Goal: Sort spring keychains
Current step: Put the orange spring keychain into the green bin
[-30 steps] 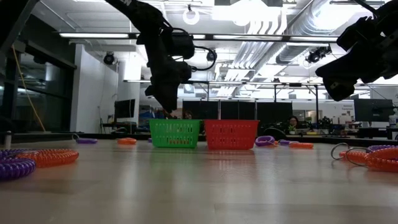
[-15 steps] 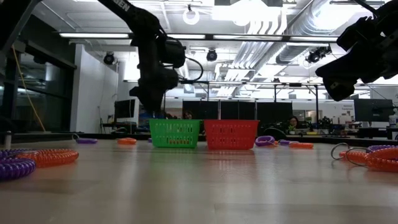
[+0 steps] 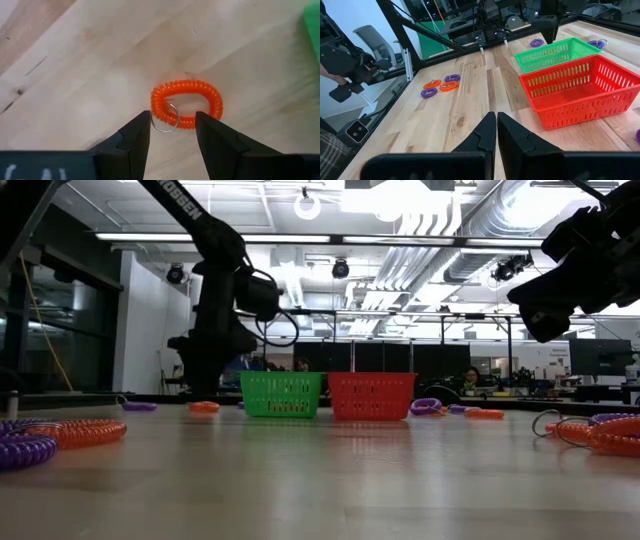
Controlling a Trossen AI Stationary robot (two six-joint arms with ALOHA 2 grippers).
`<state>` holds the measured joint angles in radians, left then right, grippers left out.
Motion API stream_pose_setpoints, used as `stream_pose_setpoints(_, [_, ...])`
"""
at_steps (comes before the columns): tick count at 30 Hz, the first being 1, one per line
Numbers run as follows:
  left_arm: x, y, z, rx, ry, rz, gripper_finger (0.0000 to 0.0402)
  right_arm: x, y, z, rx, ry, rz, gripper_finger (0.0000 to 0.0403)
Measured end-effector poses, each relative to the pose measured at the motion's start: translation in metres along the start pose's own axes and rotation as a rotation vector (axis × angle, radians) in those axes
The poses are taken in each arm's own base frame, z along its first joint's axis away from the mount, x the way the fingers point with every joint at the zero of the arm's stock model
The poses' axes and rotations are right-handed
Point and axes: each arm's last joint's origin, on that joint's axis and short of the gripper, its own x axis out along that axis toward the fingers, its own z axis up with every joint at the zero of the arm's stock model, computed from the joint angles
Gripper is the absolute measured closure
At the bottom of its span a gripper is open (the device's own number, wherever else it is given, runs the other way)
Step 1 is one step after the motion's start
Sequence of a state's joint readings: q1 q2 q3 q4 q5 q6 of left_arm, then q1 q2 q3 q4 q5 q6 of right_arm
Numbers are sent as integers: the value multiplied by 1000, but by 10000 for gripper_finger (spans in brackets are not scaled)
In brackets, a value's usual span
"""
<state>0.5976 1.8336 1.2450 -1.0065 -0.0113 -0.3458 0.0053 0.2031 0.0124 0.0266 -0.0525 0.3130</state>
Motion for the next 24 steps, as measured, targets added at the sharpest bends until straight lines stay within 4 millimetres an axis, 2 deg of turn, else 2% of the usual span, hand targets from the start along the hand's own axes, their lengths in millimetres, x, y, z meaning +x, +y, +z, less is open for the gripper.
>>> stream_pose_setpoints(16, [23, 2, -2, -7, -83, 24, 247, 0, 0, 0, 0, 0, 0, 391])
stream_pose_setpoints(24, [26, 2, -3, -7, -92, 15, 247, 0, 0, 0, 0, 0, 0, 391])
